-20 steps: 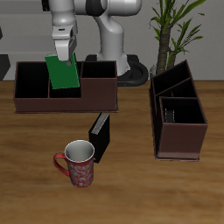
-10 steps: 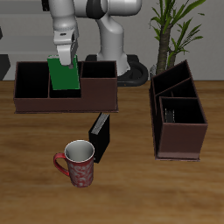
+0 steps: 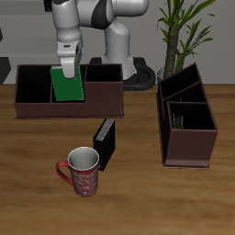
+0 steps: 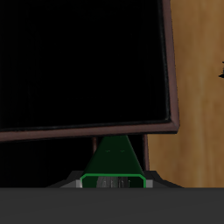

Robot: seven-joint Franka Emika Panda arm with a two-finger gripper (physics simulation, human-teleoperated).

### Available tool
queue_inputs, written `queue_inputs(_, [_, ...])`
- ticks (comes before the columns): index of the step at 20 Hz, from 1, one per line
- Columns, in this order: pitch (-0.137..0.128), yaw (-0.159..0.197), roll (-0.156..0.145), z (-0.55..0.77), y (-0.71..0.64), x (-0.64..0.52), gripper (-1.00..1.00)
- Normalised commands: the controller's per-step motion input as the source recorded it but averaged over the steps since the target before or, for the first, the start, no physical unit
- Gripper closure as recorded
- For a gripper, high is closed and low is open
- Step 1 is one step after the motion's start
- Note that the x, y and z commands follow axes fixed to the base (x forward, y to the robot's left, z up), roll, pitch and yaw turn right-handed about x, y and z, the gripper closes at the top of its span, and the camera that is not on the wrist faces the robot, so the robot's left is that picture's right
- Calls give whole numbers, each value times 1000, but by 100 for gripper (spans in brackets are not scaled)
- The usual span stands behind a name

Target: Place the yellow book into the left desk caddy's right compartment and place the green book into the back desk caddy's front compartment and place the black book into the back desk caddy's back compartment

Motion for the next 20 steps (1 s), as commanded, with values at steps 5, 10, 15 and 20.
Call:
queue_inputs(5, [51, -27, -13, -225, -19, 57, 100])
queue_inputs(10, [12, -66, -28, -43, -10, 56, -100])
queue_inputs(15, [14, -27, 17, -15, 75, 27, -100])
queue_inputs(20, [-11, -14, 5, 43, 46, 9, -100])
